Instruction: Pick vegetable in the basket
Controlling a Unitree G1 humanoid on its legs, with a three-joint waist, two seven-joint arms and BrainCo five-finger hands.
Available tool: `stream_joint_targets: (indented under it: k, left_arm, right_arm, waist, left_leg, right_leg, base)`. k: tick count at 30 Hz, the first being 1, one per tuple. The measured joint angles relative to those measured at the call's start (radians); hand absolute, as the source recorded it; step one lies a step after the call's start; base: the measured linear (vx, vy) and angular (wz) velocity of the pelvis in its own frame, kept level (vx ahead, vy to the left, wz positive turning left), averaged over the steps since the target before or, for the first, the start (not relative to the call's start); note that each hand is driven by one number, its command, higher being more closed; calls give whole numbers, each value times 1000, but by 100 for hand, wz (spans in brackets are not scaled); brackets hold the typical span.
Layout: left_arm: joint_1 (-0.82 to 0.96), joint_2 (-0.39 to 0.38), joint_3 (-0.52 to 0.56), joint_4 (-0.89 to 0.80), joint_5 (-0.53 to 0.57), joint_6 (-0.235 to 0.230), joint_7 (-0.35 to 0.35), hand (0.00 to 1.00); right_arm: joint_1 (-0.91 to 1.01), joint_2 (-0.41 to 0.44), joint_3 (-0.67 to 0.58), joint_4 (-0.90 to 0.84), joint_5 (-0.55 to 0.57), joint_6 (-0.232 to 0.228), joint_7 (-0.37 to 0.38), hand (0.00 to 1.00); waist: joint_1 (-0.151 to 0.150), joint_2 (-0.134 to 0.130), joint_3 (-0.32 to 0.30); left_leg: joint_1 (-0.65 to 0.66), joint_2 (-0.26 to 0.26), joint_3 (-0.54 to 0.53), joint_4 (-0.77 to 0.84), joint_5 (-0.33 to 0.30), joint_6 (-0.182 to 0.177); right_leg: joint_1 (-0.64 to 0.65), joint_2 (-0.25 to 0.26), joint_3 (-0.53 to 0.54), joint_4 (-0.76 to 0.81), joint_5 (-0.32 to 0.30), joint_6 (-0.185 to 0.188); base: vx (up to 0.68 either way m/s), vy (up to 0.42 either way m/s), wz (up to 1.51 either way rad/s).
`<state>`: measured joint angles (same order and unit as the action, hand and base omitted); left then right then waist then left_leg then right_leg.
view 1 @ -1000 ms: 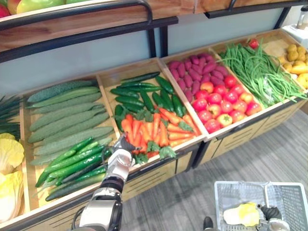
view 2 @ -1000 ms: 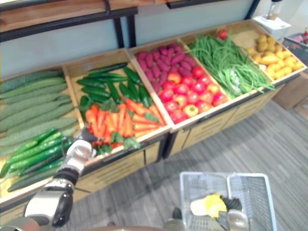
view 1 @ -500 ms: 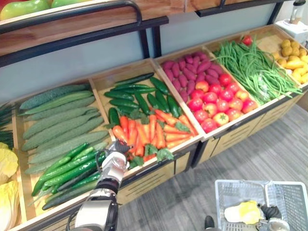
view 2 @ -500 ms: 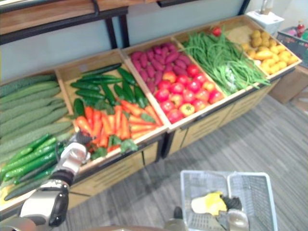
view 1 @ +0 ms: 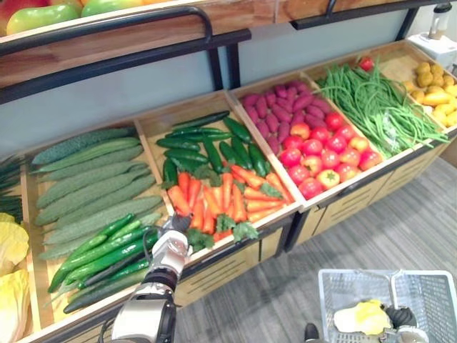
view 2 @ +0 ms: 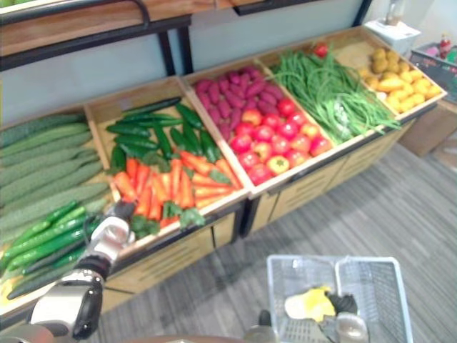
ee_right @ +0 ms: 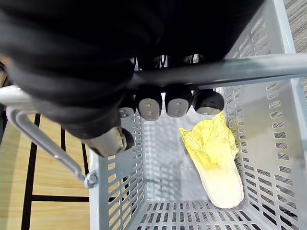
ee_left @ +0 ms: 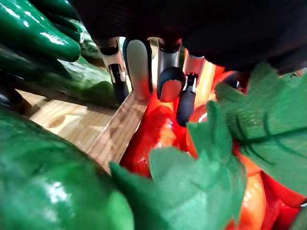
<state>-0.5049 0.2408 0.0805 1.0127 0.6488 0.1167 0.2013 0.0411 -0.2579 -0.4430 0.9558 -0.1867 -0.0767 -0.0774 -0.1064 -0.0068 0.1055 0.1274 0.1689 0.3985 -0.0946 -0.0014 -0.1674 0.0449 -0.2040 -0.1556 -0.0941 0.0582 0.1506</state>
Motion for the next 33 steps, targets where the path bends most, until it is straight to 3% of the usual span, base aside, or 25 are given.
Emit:
stream_joint_targets:
  k: [6, 10, 16, 23, 33]
  left_arm:
    - [8, -3, -45, -61, -18, 31, -20, 100]
    - [78, -5, -64, -250, -20, 48, -52, 100]
    - [117, -23, -81, -569, -53, 35, -52, 100]
    - [166, -50, -54, -663, -52, 36, -51, 100]
    - [236, -50, 6, -808, -38, 35, -49, 100]
  right_arm:
    - [3, 2, -3, 0, 0, 0, -3, 100]
    - [12, 11, -25, -9, 0, -2, -4, 100]
    - [27, 27, -47, -22, -4, 0, -5, 100]
    - [35, 35, -60, -49, -6, -1, -2, 100]
    - [43, 44, -60, -57, -9, 1, 1, 100]
  waist:
    - [2, 5, -6]
    - [5, 4, -7]
    - [29, 5, -10]
    - [28, 8, -20]
    - [29, -8, -50]
  left_leg:
    - [-6, -2, -29, 0, 4, 5]
    - [-33, -4, -59, 11, 8, 11]
    - [-39, 1, -83, 29, 11, 15]
    - [-40, 1, -85, 22, 26, 19]
    - [-63, 0, -101, 0, 49, 20]
  right_leg:
    - [0, -5, -37, 26, -2, -3]
    - [-6, -13, -71, 41, -2, -3]
    - [-3, -13, -84, 59, -7, -11]
    - [-10, -13, -85, 59, -16, -22]
    - [-34, -11, -98, 58, -6, -8]
  base:
    - [-11, -20, 11]
    - [-15, -17, 20]
    - [-40, -23, 9]
    - [-78, -23, -2]
    - [-20, -7, 4]
